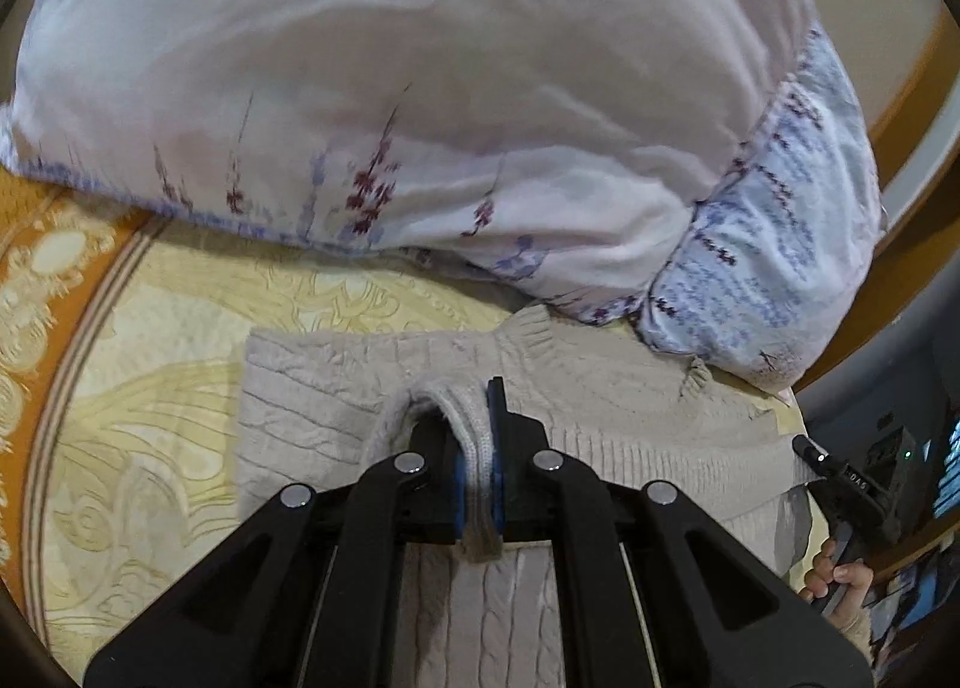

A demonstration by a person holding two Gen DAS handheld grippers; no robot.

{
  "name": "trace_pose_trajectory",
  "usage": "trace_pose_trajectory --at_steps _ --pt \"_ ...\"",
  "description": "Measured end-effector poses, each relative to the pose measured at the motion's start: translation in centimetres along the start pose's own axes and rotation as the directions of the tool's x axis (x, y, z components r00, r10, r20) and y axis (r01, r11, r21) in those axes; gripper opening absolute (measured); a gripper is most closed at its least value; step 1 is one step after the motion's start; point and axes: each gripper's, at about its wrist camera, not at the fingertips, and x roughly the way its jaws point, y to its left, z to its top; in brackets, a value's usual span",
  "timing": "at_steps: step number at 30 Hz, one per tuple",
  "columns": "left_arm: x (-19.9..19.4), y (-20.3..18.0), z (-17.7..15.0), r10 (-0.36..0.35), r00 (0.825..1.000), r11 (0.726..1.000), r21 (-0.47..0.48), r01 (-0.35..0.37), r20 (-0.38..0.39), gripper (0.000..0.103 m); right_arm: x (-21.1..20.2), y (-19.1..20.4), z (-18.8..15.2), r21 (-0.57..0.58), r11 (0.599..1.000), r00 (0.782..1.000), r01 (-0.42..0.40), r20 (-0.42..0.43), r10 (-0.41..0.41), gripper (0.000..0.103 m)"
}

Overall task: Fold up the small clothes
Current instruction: 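Fold the held hem over toward the collar with both tools, then open both, then grasp the folded edge of the sweater with both tools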

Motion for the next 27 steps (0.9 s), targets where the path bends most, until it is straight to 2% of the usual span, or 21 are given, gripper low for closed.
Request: trace_pose_trajectory --at_steps 2,3,4,5,6,7,9,12,15,21,24,27 --pt "0.6 0.4 0.0 -0.003 1.0 1.0 -0.021 0.003 -0.013 0.007 1.0 -0.3 0.4 0.026 1.0 1.0 0.015 -0.025 -0.015 0.012" --pt "0.8 0.5 0.1 -0.001 1.0 1.0 -0.027 0.001 -0.019 0.009 1.4 -0.4 0.6 0.039 0.999 0.999 0.019 -0.038 -0.017 0.023" --pt "1.0 0.5 0.2 0.0 1.0 0.999 -0.034 -0.001 -0.022 0.009 1.8 -0.5 0.8 0.054 0.998 0.999 0.015 -0.044 -0.013 0.041" --pt "1.2 0.5 0.3 -0.002 1.0 0.999 -0.04 0.001 -0.026 0.009 1.9 -0.6 1.0 0.07 0.998 0.999 0.009 -0.037 -0.007 0.05" --pt "1.3 0.5 0.4 -0.005 0.999 0.999 -0.045 0.004 -0.032 0.012 1.9 -0.5 1.1 0.074 0.997 1.0 0.009 -0.029 -0.007 0.063" --pt "1.4 0.4 0.6 -0.007 0.999 0.999 -0.051 0.006 -0.034 0.015 1.8 -0.5 1.4 0.08 0.997 1.0 0.007 -0.007 -0.007 0.066" --pt "1.3 0.2 0.8 -0.006 1.0 0.999 -0.052 0.005 -0.021 0.037 1.8 -0.5 1.8 0.079 0.997 1.0 -0.004 0.005 0.003 0.066" --pt "0.7 -0.2 1.3 0.019 1.0 0.999 -0.032 -0.019 0.021 0.057 1.7 -0.6 1.9 0.074 0.997 1.0 0.0 -0.005 0.0 0.066" --pt "-0.3 -0.2 1.2 0.006 1.0 1.0 -0.024 -0.005 0.027 0.057 0.5 -0.9 1.5 0.043 0.999 1.0 0.021 -0.002 -0.021 0.066" --pt "-2.7 0.5 -0.8 0.012 1.0 0.999 0.03 -0.011 -0.011 0.057 -3.3 -1.9 0.0 -0.057 0.996 0.998 0.065 0.008 -0.065 0.065" --pt "-3.5 1.1 -2.0 0.032 0.999 0.998 0.059 -0.03 -0.027 0.055 -4.7 -2.5 -1.1 -0.096 0.993 0.997 0.071 -0.011 -0.072 0.056" --pt "-4.0 1.4 -3.3 0.051 0.998 0.995 0.091 -0.047 -0.04 0.055 -4.9 -2.6 -2.2 -0.143 0.985 0.994 0.099 -0.039 -0.105 0.055"
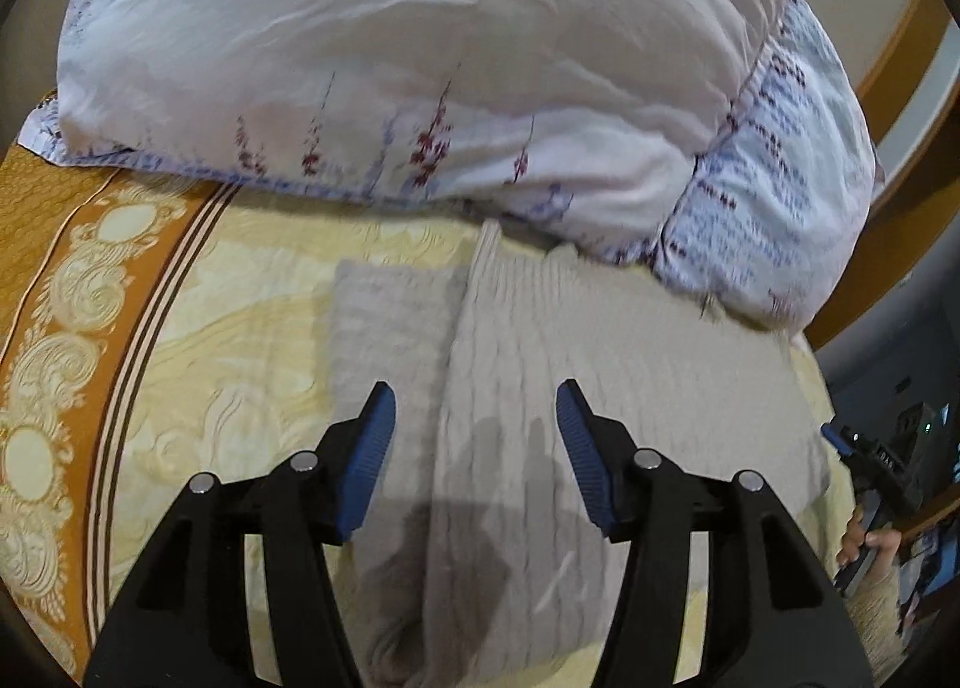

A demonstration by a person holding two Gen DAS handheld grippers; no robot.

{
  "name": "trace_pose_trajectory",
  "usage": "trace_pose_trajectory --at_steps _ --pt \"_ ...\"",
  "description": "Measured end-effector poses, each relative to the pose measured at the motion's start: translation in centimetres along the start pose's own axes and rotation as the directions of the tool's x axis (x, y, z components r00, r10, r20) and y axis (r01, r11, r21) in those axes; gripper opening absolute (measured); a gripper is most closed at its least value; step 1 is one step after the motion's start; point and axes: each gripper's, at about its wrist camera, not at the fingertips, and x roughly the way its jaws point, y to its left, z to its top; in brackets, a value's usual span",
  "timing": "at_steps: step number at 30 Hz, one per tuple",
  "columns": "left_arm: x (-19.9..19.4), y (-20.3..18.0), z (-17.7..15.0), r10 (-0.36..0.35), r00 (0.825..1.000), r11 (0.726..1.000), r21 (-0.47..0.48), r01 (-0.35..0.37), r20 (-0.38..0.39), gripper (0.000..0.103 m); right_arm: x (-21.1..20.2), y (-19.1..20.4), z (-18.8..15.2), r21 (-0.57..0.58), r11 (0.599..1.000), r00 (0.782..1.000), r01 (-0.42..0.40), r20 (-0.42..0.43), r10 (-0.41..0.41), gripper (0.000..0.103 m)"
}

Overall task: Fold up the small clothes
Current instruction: 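Grasp the folded edge of the sweater with both tools, then fold the held edge over again with both tools and open them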

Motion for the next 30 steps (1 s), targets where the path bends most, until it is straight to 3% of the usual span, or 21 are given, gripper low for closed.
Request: trace_pose_trajectory --at_steps 8,10,11,14,20,22,25,30 --pt "0.1 -1.1 -2.3 0.073 0.997 0.993 0.099 -0.071 -0.02 0.055 0.2 -0.5 -1.7 -0.041 0.999 0.999 0.03 -0.043 -0.032 0.047" --pt "0.3 -1.2 -2.5 0.081 0.996 0.992 0.104 -0.077 -0.028 0.051 0.4 -0.4 -1.9 -0.048 0.999 0.998 0.026 -0.056 -0.028 0.038" --pt "0.4 -1.3 -2.6 0.077 0.996 0.992 0.103 -0.073 -0.032 0.044 0.5 -0.4 -2.0 -0.051 0.998 0.998 0.027 -0.059 -0.03 0.037" --pt "0.6 -1.5 -3.0 0.066 0.997 0.992 0.112 -0.061 -0.046 0.038 0.4 -0.2 -2.1 -0.064 0.997 0.998 0.031 -0.058 -0.034 0.031" --pt "0.7 -1.7 -3.2 0.068 0.996 0.992 0.113 -0.062 -0.056 0.036 0.6 -0.1 -2.3 -0.086 0.995 0.997 0.04 -0.063 -0.045 0.03" --pt "0.7 -1.6 -3.3 0.063 0.996 0.993 0.108 -0.056 -0.06 0.032 0.7 0.1 -2.4 -0.102 0.994 0.997 0.046 -0.062 -0.052 0.022" --pt "0.7 -1.4 -3.3 0.047 0.997 0.995 0.093 -0.041 -0.067 0.013 0.5 0.3 -2.5 -0.118 0.992 0.997 0.053 -0.051 -0.059 0.016" --pt "0.4 -1.0 -3.2 0.022 0.998 0.998 0.066 -0.018 -0.064 0.007 -0.6 0.6 -2.6 -0.118 0.991 0.998 0.057 -0.012 -0.059 0.014"
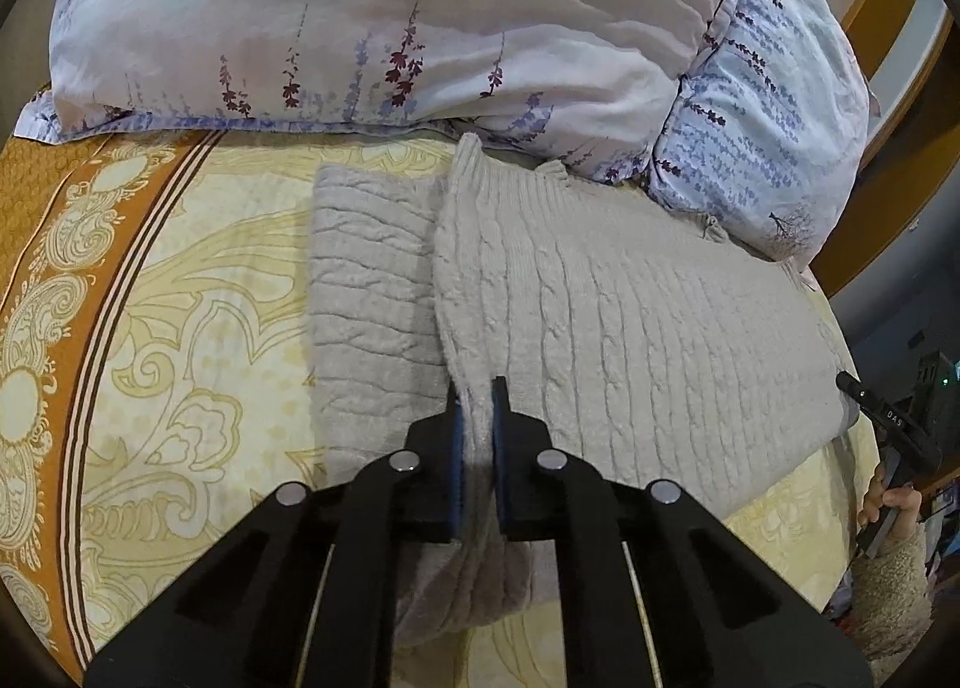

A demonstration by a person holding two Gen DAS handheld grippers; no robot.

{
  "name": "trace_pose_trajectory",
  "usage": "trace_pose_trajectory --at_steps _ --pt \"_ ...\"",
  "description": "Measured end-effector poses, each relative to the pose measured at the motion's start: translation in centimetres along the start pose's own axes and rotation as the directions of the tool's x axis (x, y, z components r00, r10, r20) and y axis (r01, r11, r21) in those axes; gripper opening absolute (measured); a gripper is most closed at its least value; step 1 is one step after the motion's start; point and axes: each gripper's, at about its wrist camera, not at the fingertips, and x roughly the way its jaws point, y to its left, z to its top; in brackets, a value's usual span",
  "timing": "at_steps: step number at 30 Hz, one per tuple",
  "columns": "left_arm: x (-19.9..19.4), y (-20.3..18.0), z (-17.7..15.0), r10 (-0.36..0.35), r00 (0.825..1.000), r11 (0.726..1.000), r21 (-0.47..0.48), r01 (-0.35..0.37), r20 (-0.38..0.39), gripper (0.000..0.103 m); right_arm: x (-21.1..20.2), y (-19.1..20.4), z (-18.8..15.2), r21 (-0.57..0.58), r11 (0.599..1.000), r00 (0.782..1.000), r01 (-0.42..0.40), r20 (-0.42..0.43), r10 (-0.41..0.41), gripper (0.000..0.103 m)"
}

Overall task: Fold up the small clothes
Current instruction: 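Fold the held edge over again with both tools and open them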

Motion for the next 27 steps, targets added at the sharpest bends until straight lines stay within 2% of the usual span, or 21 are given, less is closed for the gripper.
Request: trace_pose_trajectory --at_steps 7,10,11,13,14,15,17,21,27 --pt "-0.1 -0.1 -0.4 0.003 1.0 1.0 0.017 -0.003 0.0 0.009 -0.1 0.2 -0.4 -0.01 0.999 0.999 0.03 -0.009 -0.03 0.014" --pt "-0.1 -0.3 -0.5 0.0 1.0 1.0 0.023 0.001 -0.004 0.017 0.2 0.2 -0.4 -0.01 0.999 0.999 0.032 -0.013 -0.032 0.014" --pt "0.0 -0.5 -0.6 0.0 1.0 1.0 0.026 0.0 -0.006 0.023 0.2 0.3 -0.4 -0.017 0.999 0.999 0.032 -0.009 -0.032 0.013" --pt "0.0 -0.8 -0.7 0.008 1.0 0.999 0.044 -0.008 -0.004 0.024 -0.1 0.5 -0.5 -0.023 0.999 1.0 0.031 0.0 -0.031 0.01" --pt "0.1 -0.9 -0.8 0.013 1.0 0.999 0.052 -0.013 -0.004 0.021 -0.3 0.4 -0.6 -0.015 1.0 1.0 0.026 0.003 -0.025 0.01" --pt "0.0 -1.0 -0.8 0.012 1.0 0.998 0.055 -0.011 -0.004 0.012 -0.5 0.3 -0.6 -0.006 1.0 1.0 0.017 0.004 -0.017 0.009" --pt "-0.2 -0.6 -0.7 -0.005 1.0 0.999 0.041 0.005 -0.009 0.008 -1.1 0.1 -0.7 0.027 1.0 1.0 -0.012 0.011 0.012 0.008" --pt "-1.0 0.3 -0.7 -0.041 0.999 0.999 0.016 0.041 -0.009 0.007 -2.2 0.4 -1.2 0.039 0.999 1.0 -0.029 0.014 0.028 0.008" --pt "-1.7 0.3 -1.8 -0.048 0.999 0.998 0.037 0.048 -0.012 0.007 -2.2 1.2 -1.7 0.002 1.0 1.0 0.022 -0.002 -0.022 0.008"
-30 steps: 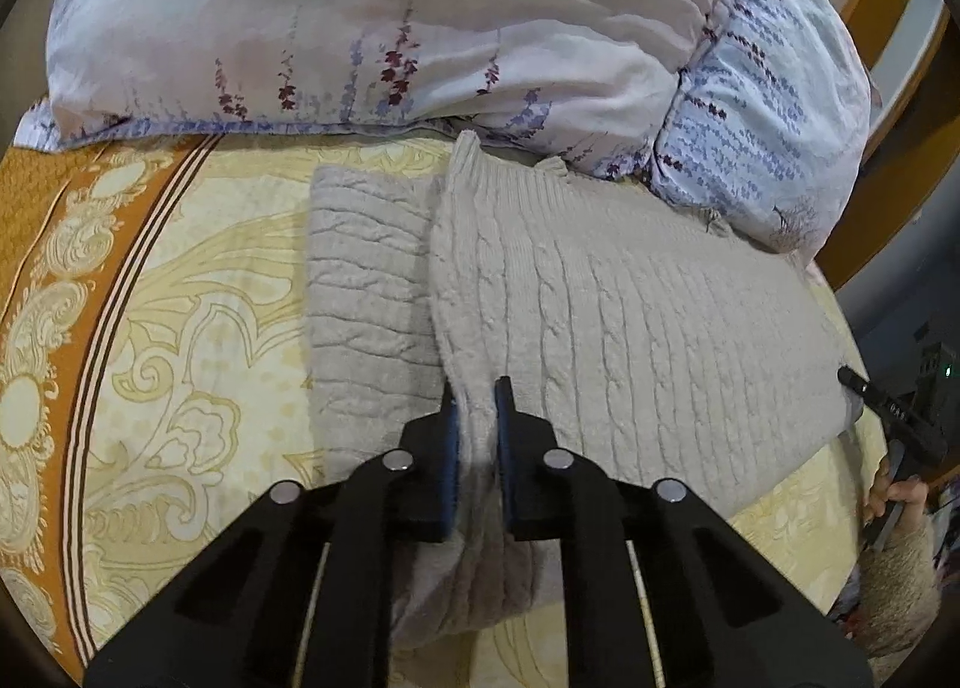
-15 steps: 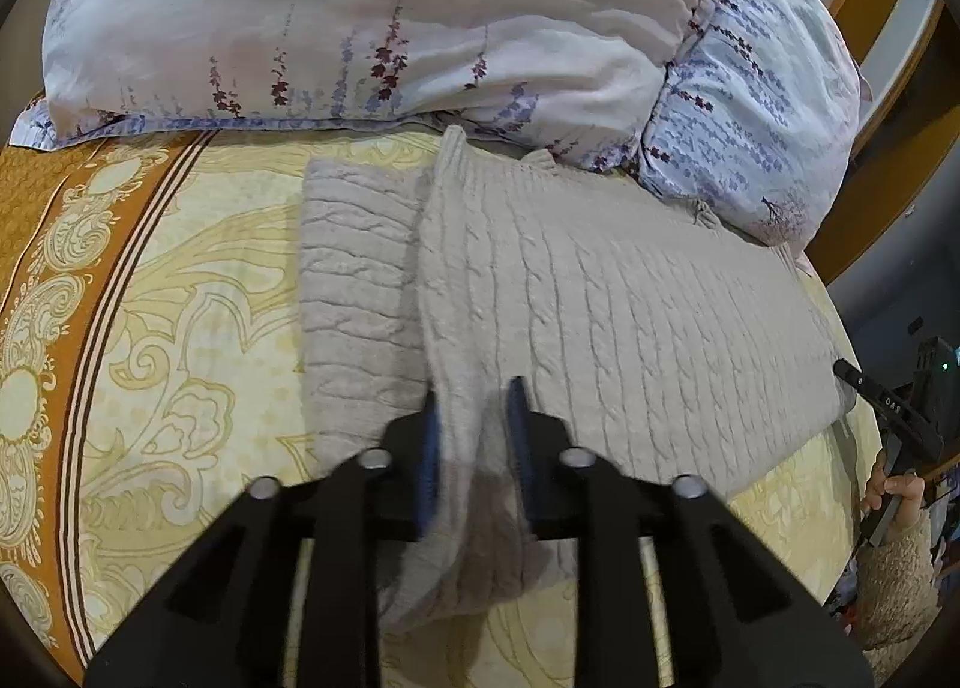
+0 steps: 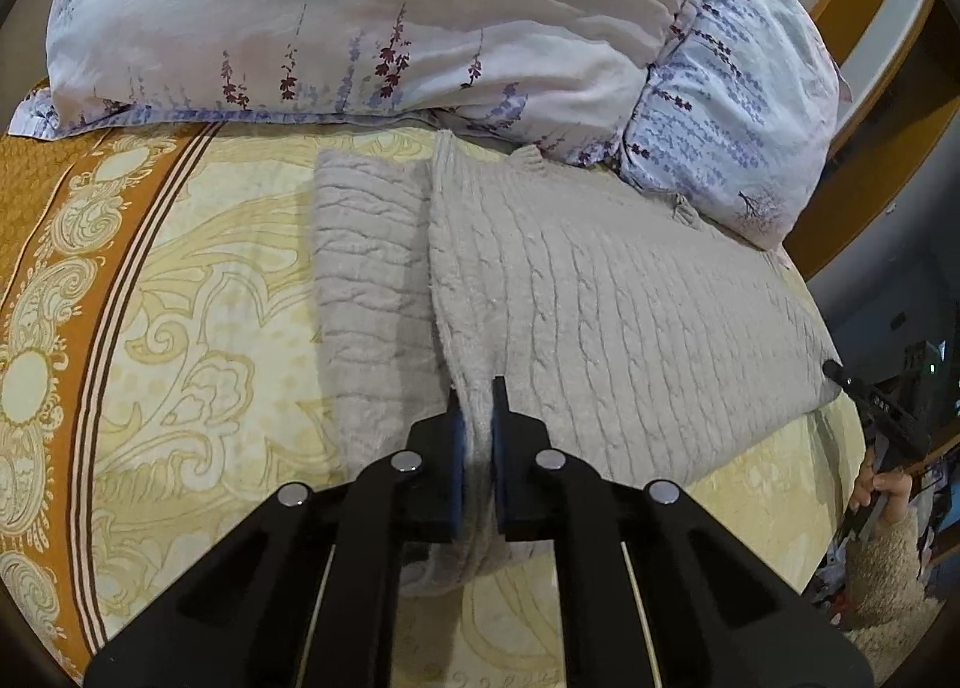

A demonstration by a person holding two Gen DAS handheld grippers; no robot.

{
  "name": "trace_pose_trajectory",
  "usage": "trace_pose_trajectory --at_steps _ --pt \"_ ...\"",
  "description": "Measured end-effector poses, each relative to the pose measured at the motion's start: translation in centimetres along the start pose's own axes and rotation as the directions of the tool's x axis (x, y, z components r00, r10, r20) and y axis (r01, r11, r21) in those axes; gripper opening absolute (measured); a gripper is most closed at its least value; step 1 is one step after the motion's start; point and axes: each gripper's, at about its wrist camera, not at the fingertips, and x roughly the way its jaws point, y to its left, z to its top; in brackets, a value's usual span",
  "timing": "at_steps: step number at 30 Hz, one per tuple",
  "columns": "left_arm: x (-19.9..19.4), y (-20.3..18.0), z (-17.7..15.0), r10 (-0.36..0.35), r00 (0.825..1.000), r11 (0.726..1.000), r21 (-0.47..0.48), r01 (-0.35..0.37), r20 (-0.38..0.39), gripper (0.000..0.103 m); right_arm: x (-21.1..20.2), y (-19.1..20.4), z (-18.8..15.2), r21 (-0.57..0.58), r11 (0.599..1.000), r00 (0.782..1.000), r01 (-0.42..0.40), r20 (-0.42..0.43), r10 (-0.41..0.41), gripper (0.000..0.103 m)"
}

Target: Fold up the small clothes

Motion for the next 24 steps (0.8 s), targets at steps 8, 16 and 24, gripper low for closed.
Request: trace_pose_trajectory --at_steps 8,16,24 --pt "0.4 0.5 -0.1 0.035 0.999 0.999 0.002 -0.035 -0.005 0.016 1.2 -1.0 0.1 0.053 0.998 0.998 0.042 -0.054 -0.039 0.013" --pt "-2.6 -2.0 1.8 0.11 0.98 0.991 0.05 -0.12 0.166 0.063 0.4 -0.4 2.9 0.068 0.997 0.998 0.032 0.052 -0.036 0.029" --pt "2.3 -6.3 3.4 0.103 0.991 0.988 0.109 -0.112 0.087 0.071 4.8 3.9 4.4 -0.069 0.998 0.999 0.004 -0.044 -0.007 0.03"
